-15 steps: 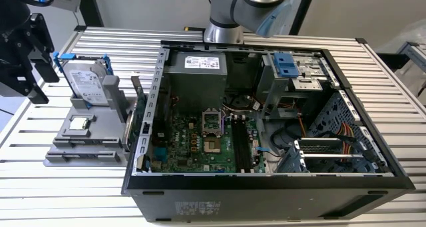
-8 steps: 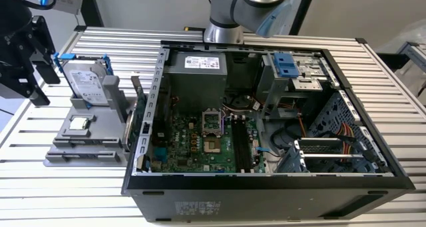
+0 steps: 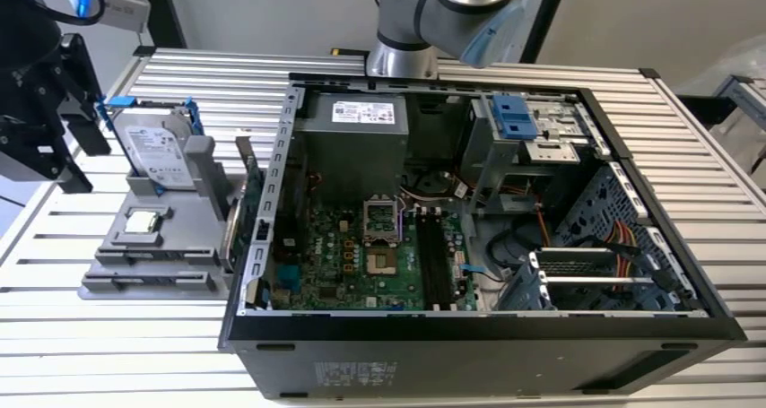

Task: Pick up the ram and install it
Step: 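Pick up the ram and move it above insertion slot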

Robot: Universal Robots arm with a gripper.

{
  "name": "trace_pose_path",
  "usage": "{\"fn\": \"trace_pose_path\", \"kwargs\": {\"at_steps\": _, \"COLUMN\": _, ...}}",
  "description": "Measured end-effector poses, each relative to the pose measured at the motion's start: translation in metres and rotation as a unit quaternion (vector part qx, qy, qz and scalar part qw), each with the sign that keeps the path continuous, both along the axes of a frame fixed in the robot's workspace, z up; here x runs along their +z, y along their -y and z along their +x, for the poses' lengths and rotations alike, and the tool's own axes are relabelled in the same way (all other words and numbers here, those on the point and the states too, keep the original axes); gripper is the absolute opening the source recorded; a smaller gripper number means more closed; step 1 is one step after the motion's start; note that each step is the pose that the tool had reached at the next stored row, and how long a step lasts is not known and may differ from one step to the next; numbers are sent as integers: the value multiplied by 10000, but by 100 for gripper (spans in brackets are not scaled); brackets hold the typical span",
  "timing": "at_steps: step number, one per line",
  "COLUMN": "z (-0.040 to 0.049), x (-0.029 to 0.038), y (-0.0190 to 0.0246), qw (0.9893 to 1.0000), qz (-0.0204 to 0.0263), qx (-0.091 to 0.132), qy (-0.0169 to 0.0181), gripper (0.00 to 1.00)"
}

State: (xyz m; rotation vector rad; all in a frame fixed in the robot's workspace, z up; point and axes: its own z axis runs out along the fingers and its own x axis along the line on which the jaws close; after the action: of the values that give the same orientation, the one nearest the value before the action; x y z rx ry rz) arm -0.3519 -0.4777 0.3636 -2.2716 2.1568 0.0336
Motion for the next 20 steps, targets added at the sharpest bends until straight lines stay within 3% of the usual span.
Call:
{"fn": "trace_pose_path", "kwargs": {"at_steps": 3, "z": 0, "x": -27, "y": 0, "qw": 10000, "qz": -4, "qx": 0, "qy": 0, "gripper": 100}}
{"fn": "trace_pose_path", "kwargs": {"at_steps": 9, "z": 0, "x": -72, "y": 0, "qw": 10000, "qz": -61, "qx": 0, "qy": -1, "gripper": 100}}
{"fn": "trace_pose_path", "kwargs": {"at_steps": 20, "z": 0, "x": -171, "y": -1, "qw": 10000, "qz": -71, "qx": -53, "qy": -2, "gripper": 100}}
